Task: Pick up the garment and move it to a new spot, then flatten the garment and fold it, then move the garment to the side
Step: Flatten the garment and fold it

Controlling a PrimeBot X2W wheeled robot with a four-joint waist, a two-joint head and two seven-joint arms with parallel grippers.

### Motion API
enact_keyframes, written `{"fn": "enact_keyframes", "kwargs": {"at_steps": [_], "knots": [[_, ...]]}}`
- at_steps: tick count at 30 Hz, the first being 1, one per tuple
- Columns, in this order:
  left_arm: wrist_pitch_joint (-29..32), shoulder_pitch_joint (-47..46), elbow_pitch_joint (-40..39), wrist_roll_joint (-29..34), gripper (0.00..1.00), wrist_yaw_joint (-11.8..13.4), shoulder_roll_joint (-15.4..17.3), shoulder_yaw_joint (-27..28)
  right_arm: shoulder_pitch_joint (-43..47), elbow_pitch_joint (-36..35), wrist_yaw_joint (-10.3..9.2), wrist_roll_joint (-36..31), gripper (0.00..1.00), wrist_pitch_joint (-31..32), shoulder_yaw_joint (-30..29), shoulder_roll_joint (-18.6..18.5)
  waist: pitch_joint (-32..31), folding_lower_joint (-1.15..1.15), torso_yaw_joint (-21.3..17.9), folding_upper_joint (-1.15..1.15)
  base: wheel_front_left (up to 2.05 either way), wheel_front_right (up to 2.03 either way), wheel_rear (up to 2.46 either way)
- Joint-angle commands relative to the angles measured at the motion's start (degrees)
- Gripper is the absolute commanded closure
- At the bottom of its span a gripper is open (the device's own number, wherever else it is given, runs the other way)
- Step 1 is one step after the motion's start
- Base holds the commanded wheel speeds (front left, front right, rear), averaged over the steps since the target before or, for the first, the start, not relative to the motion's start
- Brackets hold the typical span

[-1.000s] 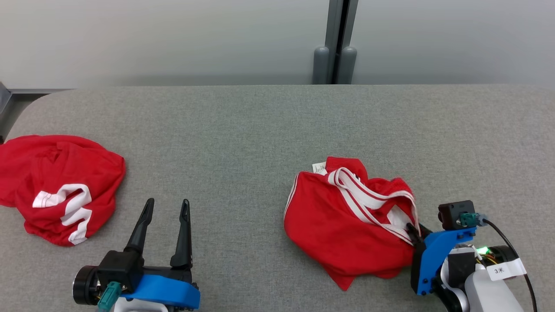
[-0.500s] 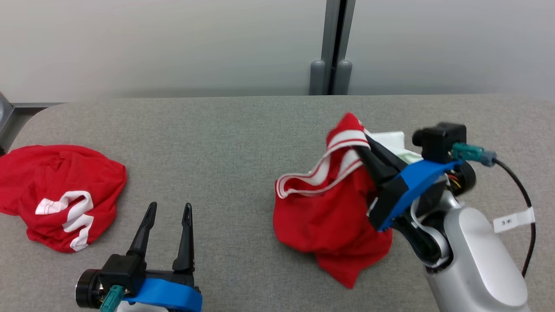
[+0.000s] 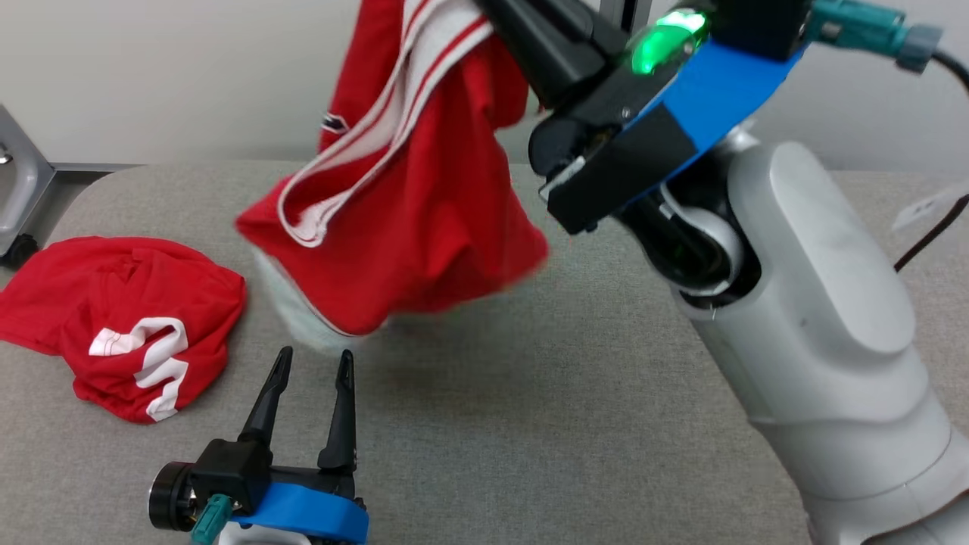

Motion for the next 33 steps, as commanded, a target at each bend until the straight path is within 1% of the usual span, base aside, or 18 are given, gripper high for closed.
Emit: {"fn": "enact_keyframes", "kwargs": {"at_steps": [1, 3, 6, 11, 14, 19, 25, 26, 27, 28, 30, 32, 33], "knots": [[-0.27, -0.44, -0.06, 0.25, 0.00, -0.05, 0.00, 0.17, -1.11, 0.65, 0.03, 0.40, 1.00, -0.41, -0.14, -0.04, 0.09, 0.00, 0.17, 0.00, 0.00, 0.00, 0.00], [-0.27, -0.41, -0.17, 0.38, 0.00, -0.20, -0.15, 0.15, -3.02, 2.29, 0.02, 0.71, 1.00, -1.16, -1.08, -0.04, 0.21, 0.00, 0.52, 0.00, 0.00, 0.00, 0.00], [-0.27, -0.43, -0.54, 0.52, 0.00, -0.20, -0.34, 0.39, -2.58, 5.33, 0.03, -2.13, 1.00, -1.20, -3.93, -0.14, 0.69, 0.00, 0.71, 0.00, 0.00, 0.00, 0.00], [-0.27, -1.36, -0.98, 0.65, 0.00, -0.55, -0.60, 0.38, 2.48, 11.91, 0.03, -7.63, 1.00, -1.60, -10.37, -3.86, 2.43, 0.00, 1.13, 0.00, 0.00, 0.00, 0.00], [-0.26, -2.25, -1.16, 0.75, 0.00, -0.72, -0.72, 0.11, 5.09, 17.22, 0.03, -10.22, 1.00, -2.40, -14.54, -5.88, 4.06, 0.00, 1.69, 0.00, 0.00, 0.00, 0.00], [-0.27, -4.36, -1.09, 1.07, 0.00, -1.26, -0.96, -0.59, 6.80, 26.25, 0.03, -15.86, 1.00, -6.22, -19.15, -9.34, 6.99, 0.00, 3.48, 0.00, 0.00, 0.00, 0.00], [-0.27, -6.23, -0.92, 1.28, 0.00, -1.69, -1.24, -1.08, 5.02, 35.33, 0.03, -19.91, 1.00, -11.53, -22.80, -11.72, 9.48, 0.00, 5.85, 0.00, 0.00, 0.00, 0.00], [-0.27, -6.36, -0.98, 1.33, 0.00, -1.73, -1.28, -1.01, 4.55, 36.43, 0.03, -20.40, 0.92, -12.62, -23.37, -11.98, 9.72, 0.00, 6.02, 0.00, 0.00, 0.00, 0.00], [-0.27, -6.32, -1.06, 1.41, 0.00, -1.72, -1.32, -0.96, 4.38, 38.07, 0.03, -20.63, 0.00, -13.03, -24.05, -12.01, 9.80, 0.00, 6.11, 0.00, 0.00, 0.00, 0.00], [-0.27, -6.21, -1.07, 1.48, 0.00, -1.73, -1.34, -0.85, 4.25, 39.40, 0.03, -20.66, 0.00, -13.41, -24.53, -11.82, 9.81, 0.00, 6.13, 0.00, 0.00, 0.00, 0.00], [-0.27, -5.95, -0.96, 1.61, 0.00, -1.49, -1.32, -0.39, 3.63, 42.00, 0.03, -18.45, 0.00, -12.17, -25.09, -10.24, 9.49, 0.00, 5.75, 0.00, 0.00, 0.00, 0.00], [-0.27, -5.39, -0.79, 1.86, 0.00, -1.40, -1.31, 0.01, 3.61, 42.61, 0.04, -16.13, 0.00, -10.18, -22.96, -9.26, 8.80, 0.00, 5.17, 0.00, 0.00, 0.00, 0.00], [-0.27, -5.18, -0.76, 1.96, 0.00, -1.38, -1.29, 0.20, 4.20, 42.65, 0.03, -15.40, 0.00, -9.27, -21.56, -9.60, 8.27, 0.00, 4.79, 0.00, 0.00, 0.00, 0.00]]}}
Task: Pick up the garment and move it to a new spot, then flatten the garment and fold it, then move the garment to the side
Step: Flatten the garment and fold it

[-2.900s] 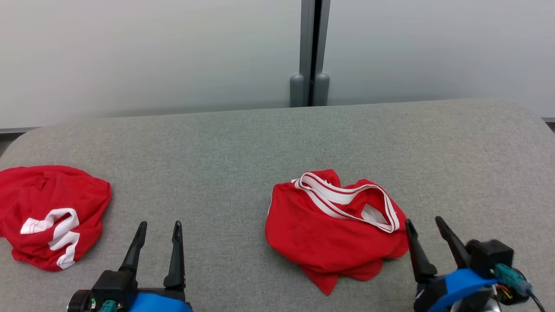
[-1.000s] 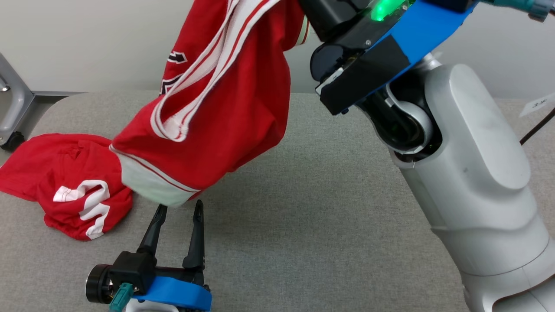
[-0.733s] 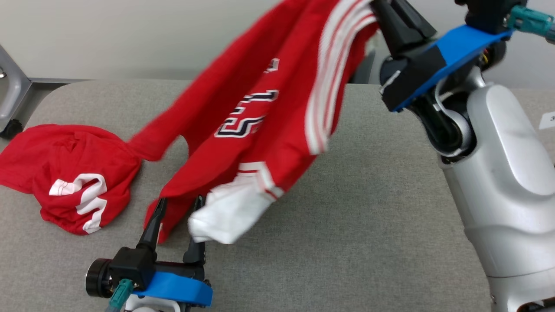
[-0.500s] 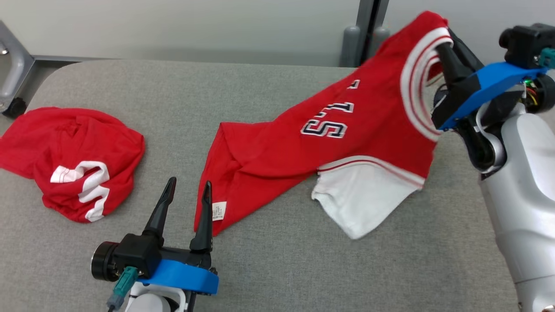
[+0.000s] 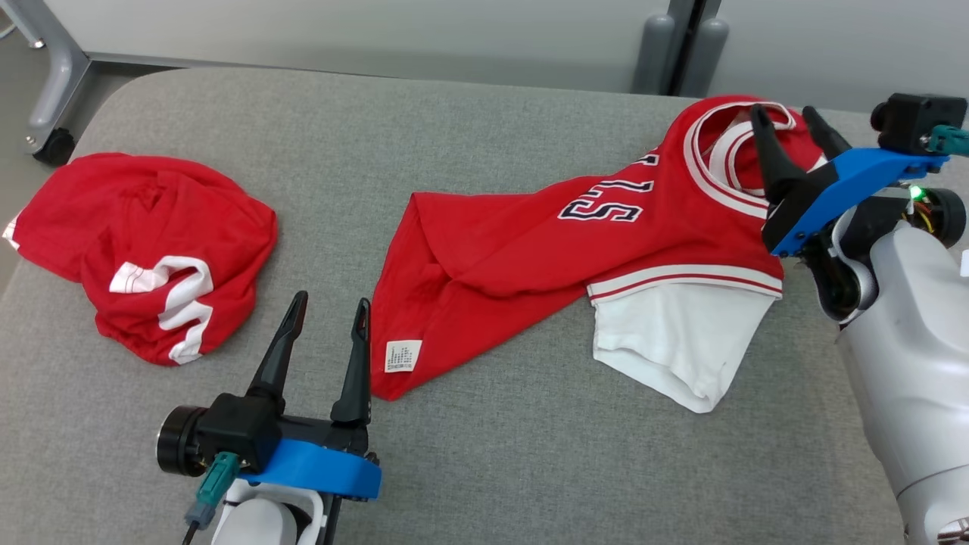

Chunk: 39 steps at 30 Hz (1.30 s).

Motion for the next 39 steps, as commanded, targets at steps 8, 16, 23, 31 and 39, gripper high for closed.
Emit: {"fn": "enact_keyframes", "kwargs": {"at_steps": [8, 16, 23, 31, 39], "knots": [[-0.27, 2.91, 0.11, 0.31, 0.00, 0.82, 0.31, 1.92, 8.97, -9.08, 0.01, 7.37, 0.00, 5.54, 14.27, -4.03, -4.95, -0.01, -4.72, 0.00, 0.00, 0.00, 0.00], [-0.27, 4.92, -0.38, 0.16, 0.00, 1.01, 0.60, 3.01, 23.90, -23.39, 0.01, 6.98, 0.00, 5.51, 21.34, -8.96, -6.86, -0.01, -6.32, 0.00, 0.00, 0.00, 0.00], [-0.27, 4.94, -0.63, 0.39, 0.00, 0.74, 0.62, 2.95, 32.40, -25.20, 0.01, 1.89, 0.00, 7.76, 10.78, -2.60, -6.58, -0.01, -5.85, 0.00, 0.00, 0.00, 0.00], [-0.27, 4.35, -0.59, 0.54, 0.00, 0.31, 0.63, 2.12, 31.01, -21.11, 0.01, -8.48, 0.00, 13.34, -1.15, 5.28, -5.55, -0.01, -3.84, 0.00, 0.00, 0.00, 0.00], [-0.27, 3.02, -0.36, 0.59, 0.00, -0.19, 0.52, 1.26, 26.59, -14.63, 0.01, -15.10, 0.00, 17.01, -10.50, 8.83, -3.88, -0.01, -1.80, 0.00, 0.00, 0.00, 0.00]]}}
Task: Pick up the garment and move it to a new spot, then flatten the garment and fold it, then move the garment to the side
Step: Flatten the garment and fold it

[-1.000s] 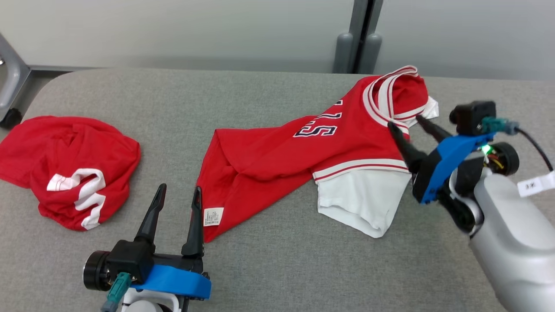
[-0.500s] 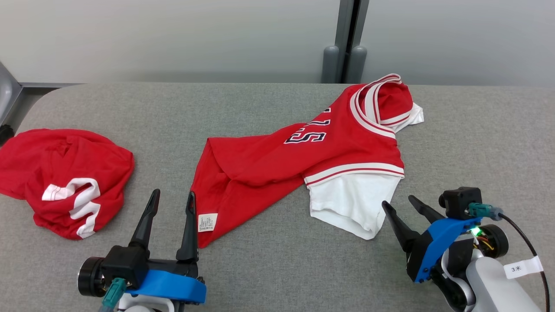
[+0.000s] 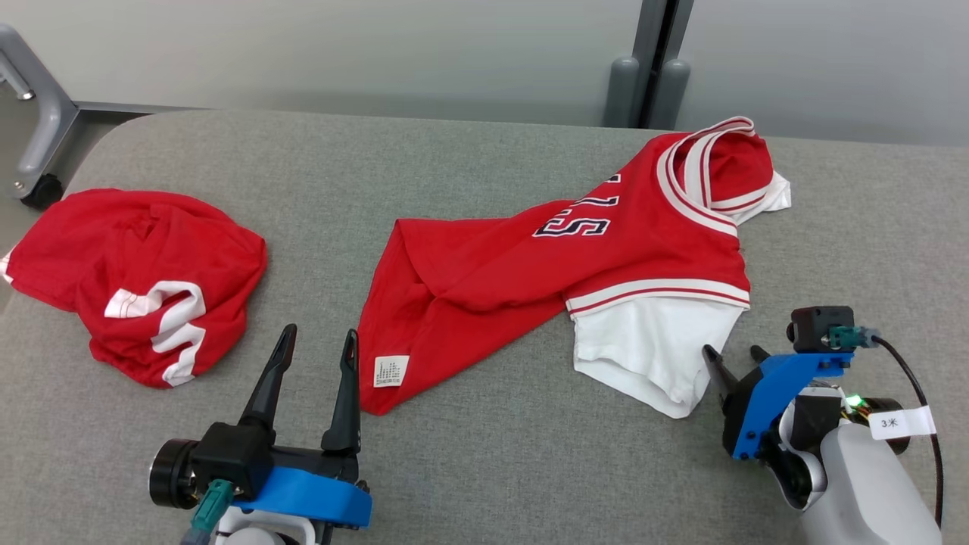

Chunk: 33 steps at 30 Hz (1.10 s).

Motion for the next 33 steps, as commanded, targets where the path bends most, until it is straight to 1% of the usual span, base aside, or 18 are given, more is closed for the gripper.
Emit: {"fn": "enact_keyframes", "kwargs": {"at_steps": [1, 3, 8, 9, 10, 11, 13, 16, 20, 22, 26, 30, 33], "knots": [[-0.27, -0.99, 0.00, 0.19, 0.00, -0.18, 0.12, -0.10, -1.21, 1.39, 0.03, -0.82, 0.00, 0.30, -1.22, 0.21, 0.44, 0.00, 0.48, 0.00, 0.00, 0.00, 0.00], [-0.27, -1.08, 0.14, 0.17, 0.00, -0.29, 0.08, -0.28, -2.21, 3.45, 0.03, -0.33, 0.00, 0.47, -1.22, 0.36, 0.69, 0.00, 0.82, 0.00, 0.00, 0.00, 0.00], [-0.27, -1.52, 0.40, 0.12, 0.00, -0.37, 0.06, -0.30, -3.43, 7.08, 0.04, 2.90, 0.00, -0.27, 2.21, 0.45, 1.00, 0.00, 1.06, 0.00, 0.00, 0.00, 0.00], [-0.27, -1.56, 0.45, 0.16, 0.00, -0.37, 0.05, -0.25, -3.75, 7.86, 0.04, 3.46, 0.16, -0.60, 3.18, 0.47, 1.03, 0.00, 1.02, 0.00, 0.00, 0.00, 0.00], [-0.27, -1.58, 0.52, 0.18, 0.00, -0.37, 0.05, -0.19, -3.91, 8.25, 0.06, 3.68, 0.51, -1.10, 4.26, 0.49, 1.03, 0.00, 0.95, 0.00, 0.00, 0.00, 0.00], [-0.27, -1.54, 0.55, 0.20, 0.00, -0.37, 0.05, -0.11, -4.06, 8.64, 0.08, 3.84, 1.00, -1.71, 4.92, 0.50, 0.97, 0.00, 0.86, 0.00, 0.00, 0.00, 0.00], [-0.27, -1.38, 0.61, 0.15, 0.00, -0.29, 0.06, 0.10, -4.34, 9.06, 0.08, 3.44, 1.00, -2.66, 5.55, 0.43, 0.83, 0.00, 0.47, 0.00, 0.00, 0.00, 0.00], [-0.27, -1.06, 0.51, 0.07, 0.00, -0.02, 0.12, 0.49, -3.95, 7.80, 0.03, 2.43, 1.00, -4.44, 4.92, 0.31, 0.36, 0.00, -0.33, 0.00, 0.00, 0.00, 0.00], [-0.27, -0.17, 0.19, -0.14, 0.00, 0.23, 0.23, 1.11, -1.21, 3.43, 0.03, 1.11, 1.00, -4.67, 2.62, 0.19, -0.59, 0.00, -1.96, 0.00, 0.00, 0.00, 0.00], [-0.27, 0.20, 0.08, -0.29, 0.00, 0.35, 0.25, 1.35, 0.97, -0.12, 0.03, 0.26, 1.00, -3.56, 0.93, -0.26, -1.11, 0.00, -2.92, 0.00, 0.00, 0.00, 0.00], [-0.27, 0.75, -0.26, -0.42, 0.00, 0.64, 0.34, 1.68, 6.44, -9.37, 0.03, -0.53, 1.00, 0.03, -3.28, -1.46, -1.69, 0.00, -4.85, 0.00, 0.00, 0.00, 0.00], [-0.27, 1.23, -0.61, -0.46, 0.00, 0.81, 0.62, 2.41, 11.16, -18.66, 0.02, -0.61, 1.00, 4.25, -7.35, -1.31, -1.72, 0.00, -6.88, 0.00, 0.00, 0.00, 0.00], [-0.27, 1.15, -0.69, -0.41, 0.00, 0.77, 0.71, 2.59, 13.37, -22.73, 0.02, -0.90, 1.00, 6.01, -9.47, -0.83, -1.59, 0.00, -7.97, 0.00, 0.00, 0.00, 0.00]]}}
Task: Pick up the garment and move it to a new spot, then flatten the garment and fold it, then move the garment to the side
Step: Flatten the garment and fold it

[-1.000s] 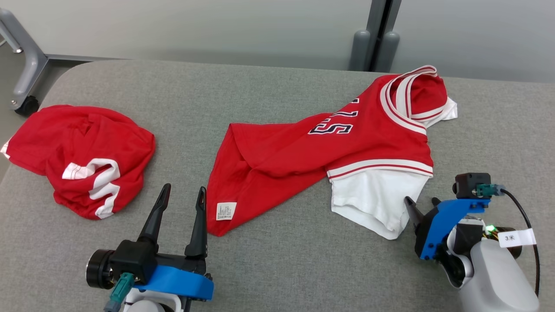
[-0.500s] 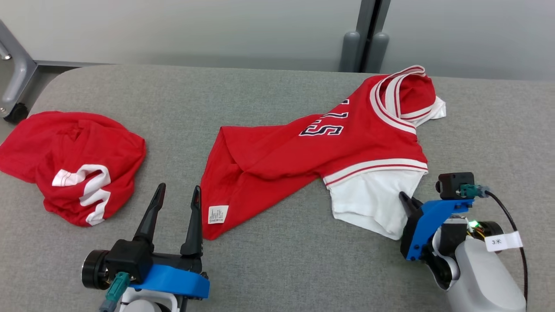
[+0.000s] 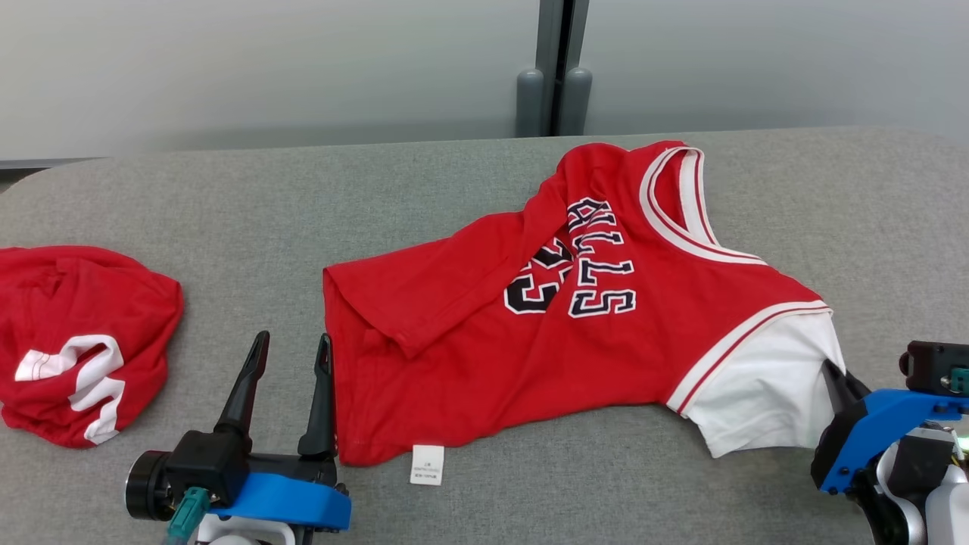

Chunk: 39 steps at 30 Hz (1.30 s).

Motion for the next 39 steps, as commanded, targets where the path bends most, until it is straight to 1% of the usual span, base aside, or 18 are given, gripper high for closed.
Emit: {"fn": "enact_keyframes", "kwargs": {"at_steps": [1, 2, 3, 9, 14, 19, 22, 31, 39], "knots": [[-0.27, 0.01, -0.08, 0.02, 0.00, -0.01, 0.19, 0.36, 0.73, -0.98, 0.01, -0.22, 1.00, -0.26, -0.37, 0.28, -0.15, 0.00, -0.35, 0.00, 0.00, 0.00, 0.00], [-0.27, -0.09, 0.00, 0.02, 0.00, -0.02, 0.23, 0.40, 1.21, -1.49, 0.02, -0.19, 0.00, -0.75, -0.64, 0.40, -0.19, 0.00, -0.52, 0.00, 0.00, 0.00, 0.00], [-0.27, -0.15, 0.08, 0.01, 0.00, 0.00, 0.28, 0.46, 1.60, -1.75, 0.01, -0.26, 0.00, -1.43, -1.05, 0.50, -0.28, 0.00, -0.70, 0.00, 0.00, 0.00, 0.00], [-0.27, 0.63, 1.02, -0.14, 0.00, -0.02, 0.21, 0.58, 3.77, -2.72, 0.02, -1.61, 0.00, -11.07, -0.67, 0.75, -2.09, 0.00, -0.92, 0.00, 0.00, 0.00, 0.00], [-0.27, 1.83, 1.70, -0.43, 0.00, 0.27, 0.04, 0.97, 6.33, -5.53, 0.02, -3.53, 0.00, -20.70, 0.40, 0.95, -3.84, 0.00, -0.86, 0.00, 0.00, 0.00, 0.00], [-0.27, 3.37, 2.17, -0.43, 0.00, 0.40, -0.03, 1.63, 9.54, -8.19, 0.02, -4.64, 0.00, -27.25, 1.71, 1.12, -5.96, 0.00, -0.90, 0.00, 0.00, 0.00, 0.00], [-0.27, 4.36, 2.34, -0.31, 0.00, 0.42, -0.04, 2.09, 11.66, -8.88, 0.01, -4.19, 0.00, -28.17, 2.33, 1.18, -7.20, 0.00, -0.94, 0.00, 0.00, 0.00, 0.00], [-0.27, 6.56, 3.24, -0.49, 0.00, 0.41, 0.14, 3.54, 13.86, -8.99, 0.02, -2.58, 0.00, -26.46, 6.81, 1.22, -8.85, 0.00, -0.81, 0.00, 0.00, 0.00, 0.00], [-0.27, 6.76, 3.88, -0.42, 0.00, 0.19, -0.15, 3.46, 12.81, -7.18, 0.02, -1.78, 0.00, -26.79, 6.80, 1.22, -8.98, 0.00, -0.39, 0.00, 0.00, 0.00, 0.00]]}}
